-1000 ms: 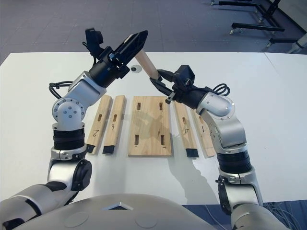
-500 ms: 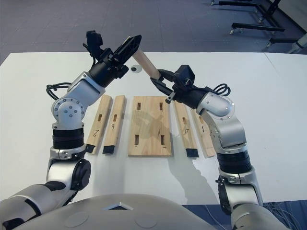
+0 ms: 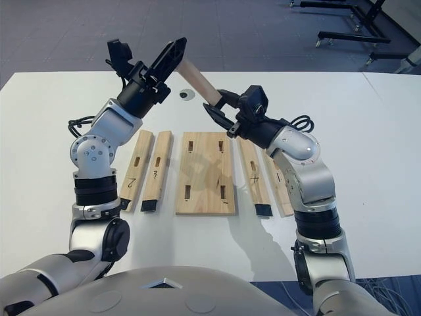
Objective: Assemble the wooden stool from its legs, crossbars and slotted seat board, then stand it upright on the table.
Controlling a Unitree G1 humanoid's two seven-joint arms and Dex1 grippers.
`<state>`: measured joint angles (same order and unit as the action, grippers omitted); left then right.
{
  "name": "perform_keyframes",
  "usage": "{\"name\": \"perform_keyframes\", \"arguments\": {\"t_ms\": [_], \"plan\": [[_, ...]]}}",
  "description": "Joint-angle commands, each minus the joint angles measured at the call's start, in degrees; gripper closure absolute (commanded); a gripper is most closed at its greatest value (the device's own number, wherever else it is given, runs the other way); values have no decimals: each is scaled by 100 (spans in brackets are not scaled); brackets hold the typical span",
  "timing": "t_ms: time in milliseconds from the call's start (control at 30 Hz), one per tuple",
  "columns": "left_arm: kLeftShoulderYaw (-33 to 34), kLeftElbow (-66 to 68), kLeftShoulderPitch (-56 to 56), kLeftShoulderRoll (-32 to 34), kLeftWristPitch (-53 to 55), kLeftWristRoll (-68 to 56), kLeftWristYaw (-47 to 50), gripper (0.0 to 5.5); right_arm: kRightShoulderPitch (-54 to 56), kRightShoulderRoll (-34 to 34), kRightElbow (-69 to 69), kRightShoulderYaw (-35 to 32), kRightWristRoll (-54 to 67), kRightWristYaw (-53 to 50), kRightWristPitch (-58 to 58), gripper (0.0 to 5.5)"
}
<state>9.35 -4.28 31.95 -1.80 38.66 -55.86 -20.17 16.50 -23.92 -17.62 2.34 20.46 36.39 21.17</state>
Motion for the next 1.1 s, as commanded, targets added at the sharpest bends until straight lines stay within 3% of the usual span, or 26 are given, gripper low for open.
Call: {"name": "perform_keyframes", "arguments": {"t_ms": [33,267,500,633,733,867,1100], "plan": [[-103,-104,-55,41,43,50,-31,512,118,-75,57,23,-143,-93,106,270],[-395,-602,-429,703,-454,1371,200,512,-426,-537,302,113,-644,193,-511,182],[51,-1384,-805,1159,-550,1783,723,512,-740,-466,-80,-553,467,374,27,182],[-4,-2736,-1117,1711,1,2242,1334,512,-510,-327,293,-802,191,-255,-49,182],[-480,-3406,-1670,2087,58,2966,1520,512,-584,-188,114,-946,353,-481,8,182],[-1043,-3477,-2660,2044,-359,3773,1678,512,-636,62,-278,-926,681,-654,211,182],[-1196,-3586,-3180,1854,-731,4691,1986,512,-888,147,-567,-798,811,-748,480,182]]}}
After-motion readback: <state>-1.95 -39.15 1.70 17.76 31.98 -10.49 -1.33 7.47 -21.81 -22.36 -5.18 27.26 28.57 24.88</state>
